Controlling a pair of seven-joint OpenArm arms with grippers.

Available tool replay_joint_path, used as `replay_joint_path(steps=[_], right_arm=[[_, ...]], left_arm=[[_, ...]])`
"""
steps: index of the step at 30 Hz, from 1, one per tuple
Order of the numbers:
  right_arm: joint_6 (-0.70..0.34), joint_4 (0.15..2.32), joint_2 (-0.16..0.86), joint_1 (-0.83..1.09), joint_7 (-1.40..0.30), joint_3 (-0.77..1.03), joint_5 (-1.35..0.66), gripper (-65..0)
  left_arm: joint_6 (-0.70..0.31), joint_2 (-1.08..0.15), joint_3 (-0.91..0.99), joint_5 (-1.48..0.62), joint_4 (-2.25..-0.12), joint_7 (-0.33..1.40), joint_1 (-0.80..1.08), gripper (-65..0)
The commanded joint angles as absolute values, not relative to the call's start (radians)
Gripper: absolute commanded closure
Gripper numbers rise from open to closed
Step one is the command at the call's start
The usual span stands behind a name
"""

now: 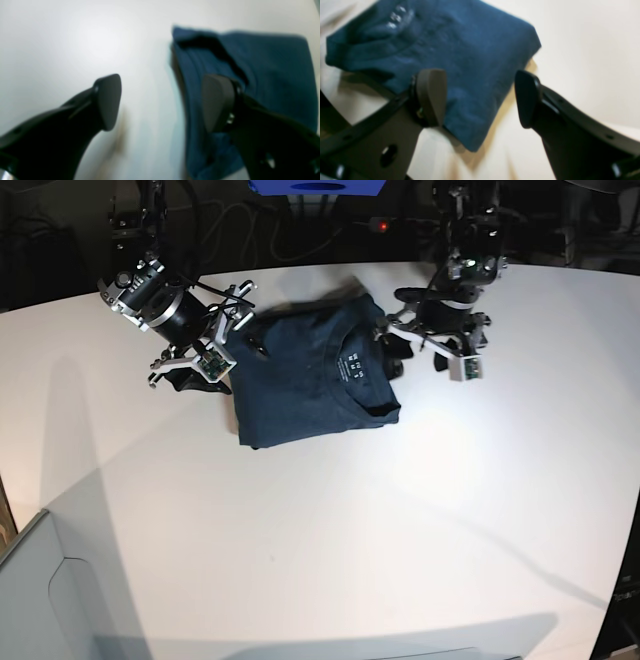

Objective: Fold the T-shirt properly
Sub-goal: 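Grasp the bundle's edges with both grippers and square it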

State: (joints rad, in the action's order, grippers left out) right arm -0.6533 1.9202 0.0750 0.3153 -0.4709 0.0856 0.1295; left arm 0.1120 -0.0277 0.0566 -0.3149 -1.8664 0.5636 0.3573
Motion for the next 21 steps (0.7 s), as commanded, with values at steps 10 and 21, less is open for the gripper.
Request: replay_joint_path(steps=[10,21], right_arm=[[-0.661,1.943,0.111,0.352,-0.447,0.097,0.114,-40.9],[-0.664,1.966,0.113,0.354,-0.453,0.226,0.11,-40.9]], left_arm=[[0.108,-0.025,-0.067,-0.321,-1.784,0.538,0.292,-49.1],[0.107,-0.028,-0.07,-0.375,-1.633,0.536,0.242,-49.0]])
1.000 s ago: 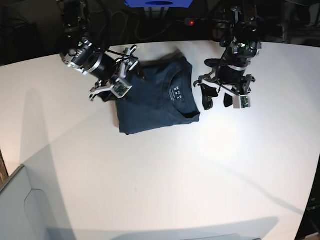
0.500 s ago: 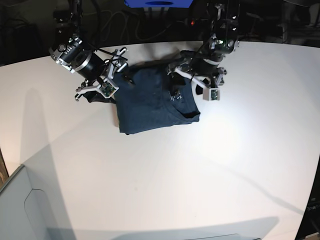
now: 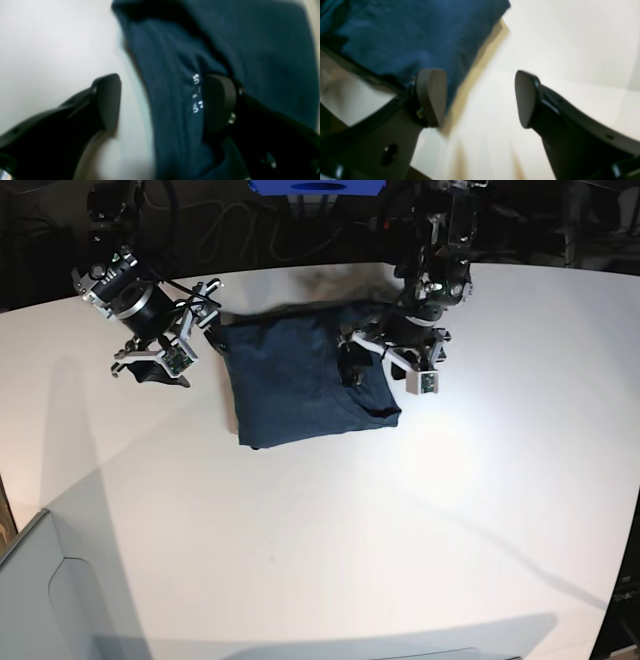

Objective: Fold the T-shirt properly
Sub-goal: 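Grasp the bundle's edges with both grippers and square it, then push the folded bundle with the left gripper toward the right gripper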

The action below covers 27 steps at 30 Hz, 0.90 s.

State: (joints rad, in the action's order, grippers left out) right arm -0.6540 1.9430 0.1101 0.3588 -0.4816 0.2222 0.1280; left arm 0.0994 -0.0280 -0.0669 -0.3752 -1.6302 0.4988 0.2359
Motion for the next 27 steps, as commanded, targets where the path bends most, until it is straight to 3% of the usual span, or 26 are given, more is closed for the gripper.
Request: replay_joint_path(steps=[1,5,15,27], right_arm=[[-0.664,1.977,0.113,0.357,-0.453,0.239,0.11,-40.9],[-0.664,2.023,0.113,0.372,-0.449,0.288,0.11,-40.9],[-0.665,2.043,0.108,0.375,-0.455,0.406,0.108,-40.8],[-0.665,2.069,0.107,0.427,-0.447,0.478,0.108,-40.7]], left_arm=[[0.107,-0.031,-0.071,-0.414,-1.615,0.536,0.231,-48.9],[0.107,-0.059,-0.074,-0.55,-1.567,0.538,0.213,-41.6],[0.107,-0.074,-0.073,-0.599,-1.526,0.544,0.171,0.0],[0.108,-0.111,-0.148,-0.599,-1.38,0.55,0.012,0.0]])
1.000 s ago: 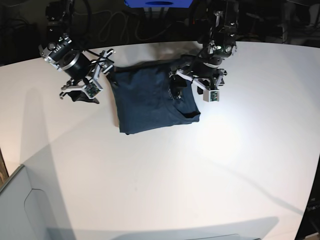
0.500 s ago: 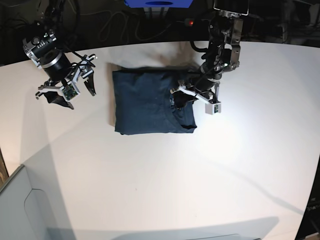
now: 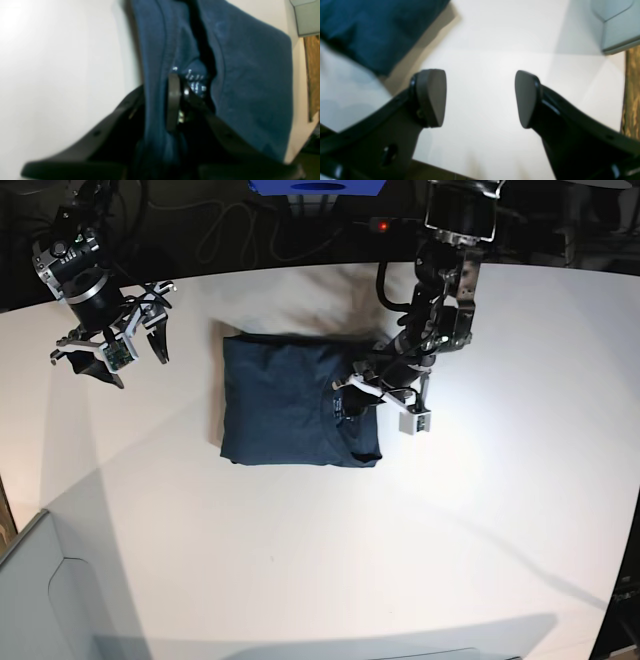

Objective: Fold the T-shirt properly
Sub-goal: 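Push the folded bundle with the left gripper toward the right gripper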

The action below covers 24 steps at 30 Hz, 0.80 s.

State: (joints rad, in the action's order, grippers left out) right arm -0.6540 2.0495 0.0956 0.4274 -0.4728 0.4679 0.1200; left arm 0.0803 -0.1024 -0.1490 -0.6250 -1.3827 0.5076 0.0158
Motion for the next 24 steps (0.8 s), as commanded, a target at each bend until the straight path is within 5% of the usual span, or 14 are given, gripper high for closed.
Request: replay_joint_path(steps=[1,12,22,24], right_arm=[[-0.665,2.069,0.105,0.433,-0.447,0.49,0.108,-40.7],[-0.665,2.066,0.051,0.438,-0.453,0.591,0.108,-40.7],[-0.665,2.068,0.048,0.473,-0.455,0.639,0.108,-40.6],[-0.665,2.068,0.035,0.495,-0.449,0.639,0.108,-40.6]], left_arm=[[0.108,-0.13,-0.189,-0.601,-1.369,0.55,-0.01,0.0],[0.107,-0.275,-0.719,-0.599,-1.201,0.549,-0.34,0.0],[0.101,-0.214,-1.053,-0.349,-1.084,0.536,-0.544,0.0],[0.038,-0.189,-1.059,-0.263,-1.087,0.536,-0.545,0.0]])
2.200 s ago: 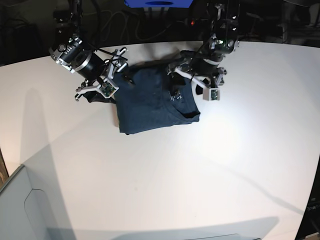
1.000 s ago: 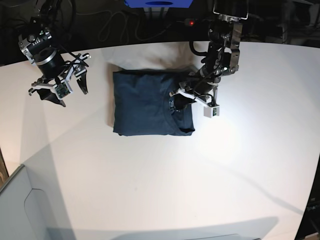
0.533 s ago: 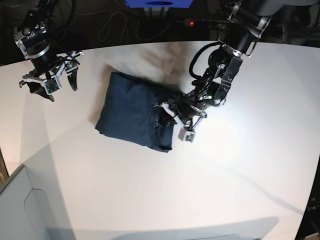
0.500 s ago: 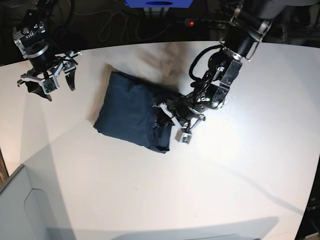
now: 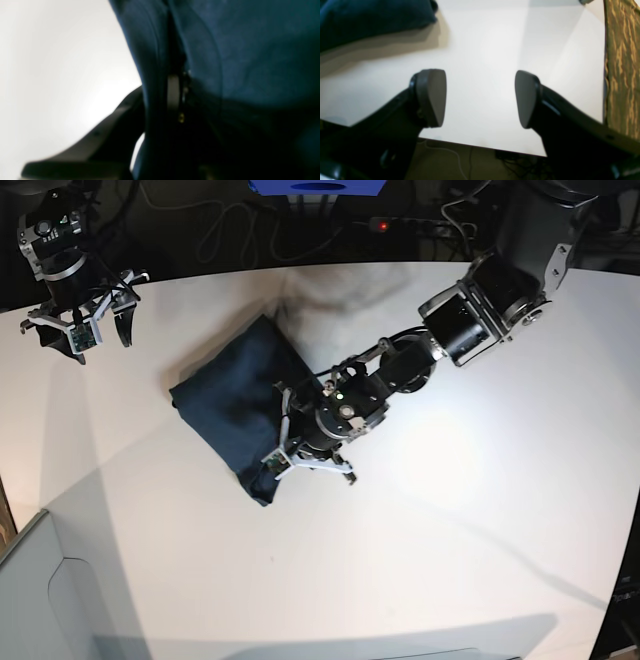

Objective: Fold the T-shirt properly
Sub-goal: 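Push the folded bundle with the left gripper toward the right gripper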

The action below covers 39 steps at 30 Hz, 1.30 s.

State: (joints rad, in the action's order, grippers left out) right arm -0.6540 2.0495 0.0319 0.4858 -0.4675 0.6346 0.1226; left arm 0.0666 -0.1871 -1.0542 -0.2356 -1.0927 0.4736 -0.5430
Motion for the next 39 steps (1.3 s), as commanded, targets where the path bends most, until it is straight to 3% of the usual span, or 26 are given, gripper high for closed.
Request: replay_joint_path(steps=[1,6,20,22,26,29,39], right_arm=[[-0.665,2.068,0.025,0.501,-0.449,0.639,0.108,-40.6],[-0.665,2.068,0.013,0.522,-0.449,0.641,0.108,-40.6],[-0.665,2.069,-0.008,0.526,-0.455,0.639,0.113,-40.6],[-0.665,2.069,-0.008,0.526,-0.455,0.636,0.113,-40.6],[-0.665,2.068,-0.008,0.521,-0.455,0.633,0.111,-40.6],[-0.665,2.068,-0.008,0.518,-0.455,0.631,0.111,-40.6],[-0.665,2.072,-0.038,0.516,-0.447,0.619,0.108,-40.4]], left_arm=[[-0.012,-0.174,-1.053,-0.214,-1.084,0.536,-0.545,0.0],[-0.16,-0.12,-1.053,0.007,-1.089,0.536,-0.545,0.0],[-0.24,-0.105,-1.055,0.11,-1.138,0.467,-0.572,0.0],[-0.236,-0.105,-1.055,0.11,-1.142,0.467,-0.573,-4.9],[-0.232,-0.114,-1.055,0.111,-1.218,0.467,-0.573,-23.0],[-0.234,-0.136,-1.032,0.113,-1.274,0.467,-0.572,-32.8],[-0.239,-0.16,-0.835,0.113,-1.48,0.469,-0.564,-35.5]])
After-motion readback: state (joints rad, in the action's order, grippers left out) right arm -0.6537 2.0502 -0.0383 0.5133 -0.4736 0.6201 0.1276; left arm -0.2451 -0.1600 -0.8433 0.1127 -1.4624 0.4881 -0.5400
